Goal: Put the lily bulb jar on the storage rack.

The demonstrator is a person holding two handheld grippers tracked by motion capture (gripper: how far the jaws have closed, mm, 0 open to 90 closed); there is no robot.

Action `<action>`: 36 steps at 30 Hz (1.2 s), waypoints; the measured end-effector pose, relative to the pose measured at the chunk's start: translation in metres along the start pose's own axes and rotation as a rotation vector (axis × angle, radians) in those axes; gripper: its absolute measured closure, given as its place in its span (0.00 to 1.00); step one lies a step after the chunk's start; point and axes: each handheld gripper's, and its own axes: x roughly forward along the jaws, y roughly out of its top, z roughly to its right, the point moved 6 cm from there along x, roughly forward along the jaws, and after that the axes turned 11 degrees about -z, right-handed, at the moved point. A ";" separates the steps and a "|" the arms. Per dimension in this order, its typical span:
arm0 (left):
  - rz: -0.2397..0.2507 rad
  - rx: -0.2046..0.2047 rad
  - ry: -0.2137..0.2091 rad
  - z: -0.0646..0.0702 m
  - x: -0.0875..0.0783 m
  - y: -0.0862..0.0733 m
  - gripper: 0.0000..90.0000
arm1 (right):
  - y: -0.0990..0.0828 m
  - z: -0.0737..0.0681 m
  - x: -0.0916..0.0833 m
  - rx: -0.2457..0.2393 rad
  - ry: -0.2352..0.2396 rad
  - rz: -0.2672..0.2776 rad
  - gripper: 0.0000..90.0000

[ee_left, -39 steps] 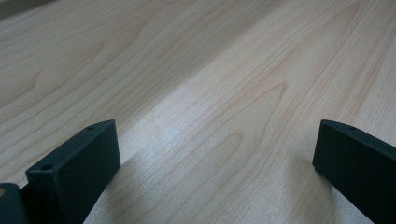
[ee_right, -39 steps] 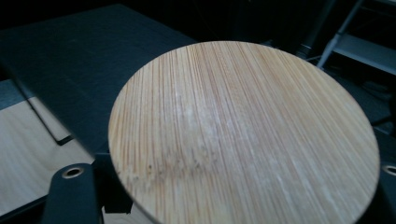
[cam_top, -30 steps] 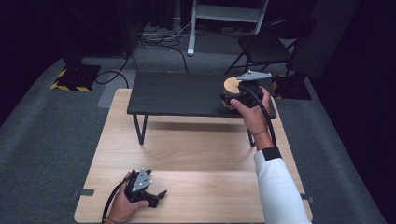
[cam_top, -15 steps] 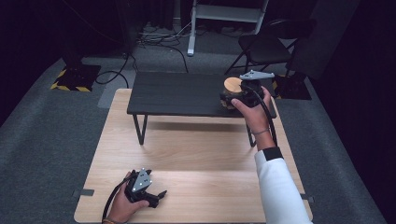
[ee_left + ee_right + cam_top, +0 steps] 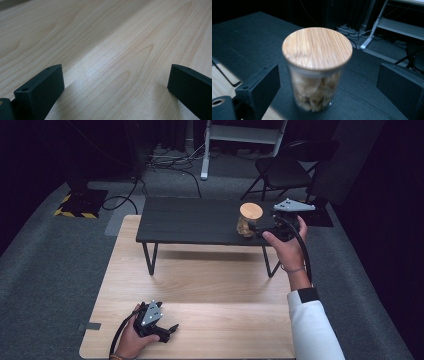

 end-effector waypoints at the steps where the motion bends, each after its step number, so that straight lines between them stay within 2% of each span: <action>1: 0.001 0.000 0.000 0.000 0.000 0.000 0.01 | -0.011 -0.001 -0.007 -0.003 -0.007 0.016 0.05; 2: 0.001 0.001 0.001 0.000 0.000 0.000 0.01 | -0.011 -0.001 -0.007 -0.003 -0.007 0.016 0.05; 3: 0.001 0.001 0.001 0.000 0.000 0.000 0.01 | -0.024 0.000 -0.012 0.001 0.011 0.032 0.05; 4: 0.000 0.000 0.000 0.000 0.000 0.000 0.01 | -0.024 0.000 -0.012 0.001 0.011 0.032 0.05; 6: 0.001 0.001 0.001 0.000 0.000 0.000 0.01 | -0.037 0.000 -0.016 -0.015 0.001 0.043 0.05; 7: 0.001 0.001 0.002 0.000 0.000 0.000 0.01 | -0.044 0.000 -0.018 -0.020 -0.013 0.052 0.05; 8: 0.000 0.001 0.001 0.000 0.000 0.000 0.01 | -0.058 0.001 -0.022 -0.012 -0.005 0.060 0.05; 9: 0.000 0.001 0.001 0.000 0.000 0.000 0.01 | -0.058 0.001 -0.022 -0.012 -0.005 0.060 0.05; 10: 0.001 0.000 0.001 0.000 0.000 0.000 0.01 | -0.070 0.000 -0.026 -0.017 0.001 0.064 0.05; 18: 0.000 -0.002 0.002 0.000 0.000 0.000 0.01 | -0.107 -0.015 -0.039 -0.058 0.009 0.064 0.05; 22: 0.002 -0.001 0.004 0.001 0.000 0.000 0.01 | -0.124 -0.027 -0.039 -0.082 -0.003 0.052 0.05; 25: 0.001 0.000 0.005 0.001 0.000 0.000 0.01 | -0.138 -0.033 -0.038 -0.081 0.004 0.051 0.05; 30: 0.003 0.000 0.007 0.001 0.000 0.000 0.01 | -0.168 -0.044 -0.035 -0.070 -0.024 0.068 0.05; 33: 0.003 0.000 0.007 0.001 0.000 0.000 0.01 | -0.186 -0.050 -0.033 -0.081 -0.037 0.048 0.05; 36: 0.004 0.000 0.007 0.001 0.000 0.000 0.01 | -0.205 -0.054 -0.030 -0.068 -0.027 0.031 0.05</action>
